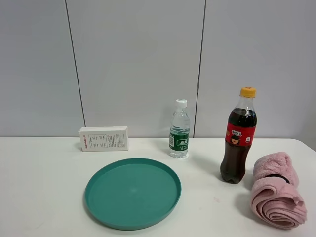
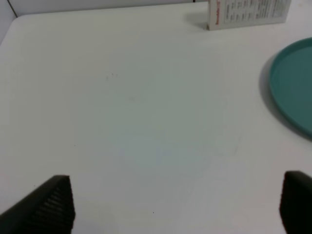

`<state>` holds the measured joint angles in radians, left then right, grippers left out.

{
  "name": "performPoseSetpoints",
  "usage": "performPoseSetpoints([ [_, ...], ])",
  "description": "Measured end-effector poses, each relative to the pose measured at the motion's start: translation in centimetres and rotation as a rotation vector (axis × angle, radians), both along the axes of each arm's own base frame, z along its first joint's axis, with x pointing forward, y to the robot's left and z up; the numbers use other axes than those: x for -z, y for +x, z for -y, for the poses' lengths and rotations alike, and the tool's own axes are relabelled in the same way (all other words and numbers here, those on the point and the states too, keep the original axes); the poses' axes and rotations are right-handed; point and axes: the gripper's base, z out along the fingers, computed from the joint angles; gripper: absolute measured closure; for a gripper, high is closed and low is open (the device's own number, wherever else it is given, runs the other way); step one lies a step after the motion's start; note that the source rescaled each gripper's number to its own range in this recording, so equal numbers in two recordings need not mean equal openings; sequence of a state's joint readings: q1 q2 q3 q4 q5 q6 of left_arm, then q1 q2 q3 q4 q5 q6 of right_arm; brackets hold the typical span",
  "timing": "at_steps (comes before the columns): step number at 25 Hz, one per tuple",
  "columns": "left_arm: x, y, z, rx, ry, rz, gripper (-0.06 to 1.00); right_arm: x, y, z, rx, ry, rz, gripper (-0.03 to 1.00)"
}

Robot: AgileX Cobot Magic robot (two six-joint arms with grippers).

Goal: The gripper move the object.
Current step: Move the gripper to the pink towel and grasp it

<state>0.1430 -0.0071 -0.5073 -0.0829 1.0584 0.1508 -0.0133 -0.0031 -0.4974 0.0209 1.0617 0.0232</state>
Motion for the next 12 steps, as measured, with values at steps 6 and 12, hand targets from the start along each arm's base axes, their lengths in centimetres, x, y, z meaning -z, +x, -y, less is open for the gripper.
performPoseSetpoints([
  [6,0.0,0.0,0.0,0.0,0.0,0.0,-0.06,0.0,0.0,0.0,0.0,0.0,0.0,0.1],
  [12,0.0,0.0,0.0,0.0,0.0,0.0,-0.06,0.0,0.0,0.0,0.0,0.0,0.0,0.1],
])
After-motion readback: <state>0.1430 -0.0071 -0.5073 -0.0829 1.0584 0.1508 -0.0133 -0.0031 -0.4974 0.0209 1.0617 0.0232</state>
